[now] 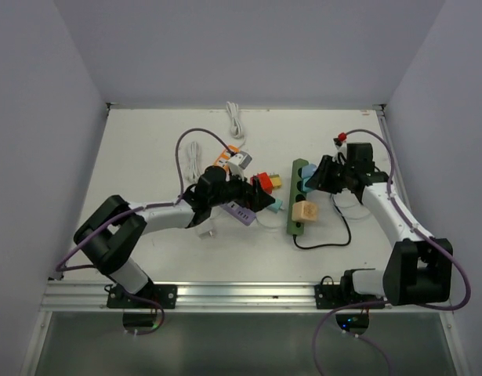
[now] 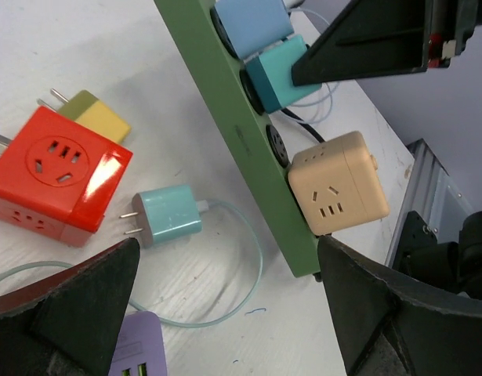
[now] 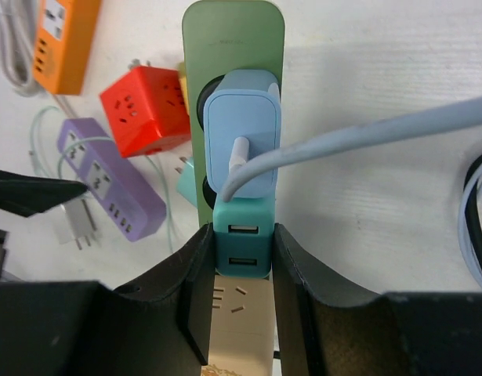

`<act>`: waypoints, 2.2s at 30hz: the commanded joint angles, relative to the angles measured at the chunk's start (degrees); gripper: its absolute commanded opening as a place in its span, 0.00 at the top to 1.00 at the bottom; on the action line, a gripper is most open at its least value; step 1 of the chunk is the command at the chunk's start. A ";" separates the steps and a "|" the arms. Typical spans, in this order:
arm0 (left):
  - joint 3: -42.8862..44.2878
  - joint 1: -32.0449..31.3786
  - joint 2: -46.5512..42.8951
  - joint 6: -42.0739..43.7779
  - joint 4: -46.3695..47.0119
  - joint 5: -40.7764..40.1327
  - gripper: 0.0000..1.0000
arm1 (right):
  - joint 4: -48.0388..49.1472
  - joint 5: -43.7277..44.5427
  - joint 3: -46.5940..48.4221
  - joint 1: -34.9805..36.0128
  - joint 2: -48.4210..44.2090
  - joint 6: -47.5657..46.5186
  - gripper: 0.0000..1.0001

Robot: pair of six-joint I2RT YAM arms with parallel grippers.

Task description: Pull the plug off the socket

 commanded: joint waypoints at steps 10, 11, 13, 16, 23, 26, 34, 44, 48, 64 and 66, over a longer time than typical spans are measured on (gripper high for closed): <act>7.11 0.31 10.30 -6.06 10.41 9.97 0.00 | 15.05 -14.57 -3.29 -1.46 -5.54 6.34 1.00; 8.51 0.31 11.01 -7.19 10.59 9.71 0.00 | 15.41 -14.67 -3.82 -1.38 -5.72 6.43 1.00; 10.10 0.23 13.29 -8.17 10.50 9.18 0.00 | 16.11 -14.67 -4.26 -1.38 -6.33 6.52 1.00; 13.44 -0.47 15.75 -8.18 8.49 7.78 0.00 | 15.94 -14.58 -4.44 -1.46 -6.95 6.52 1.00; 19.33 -4.34 19.81 -6.50 2.95 4.61 0.07 | 15.76 -13.09 -4.35 -1.38 -8.35 7.04 1.00; 19.60 -4.96 21.39 -8.08 4.17 6.10 0.18 | 17.08 -12.73 -5.23 -1.38 -9.06 7.83 1.00; 19.25 -5.57 22.09 -8.26 3.48 4.08 0.49 | 18.93 -13.17 -6.55 -1.38 -9.85 8.54 1.00; 21.44 -5.57 22.18 -7.65 -1.27 0.49 1.00 | 18.14 -13.09 -6.81 -1.38 -12.13 6.61 1.00; 22.93 -5.49 22.62 -7.56 -5.48 -1.19 1.00 | 14.81 -8.27 -6.81 0.11 -14.41 1.88 1.00; 30.15 -5.40 25.26 -4.48 -18.68 -4.71 1.00 | 6.98 9.15 -3.56 10.58 -13.72 -5.79 1.00; 28.06 -5.14 24.56 -5.26 -15.80 -3.92 1.00 | 6.45 9.32 -3.56 10.66 -13.72 -4.56 1.00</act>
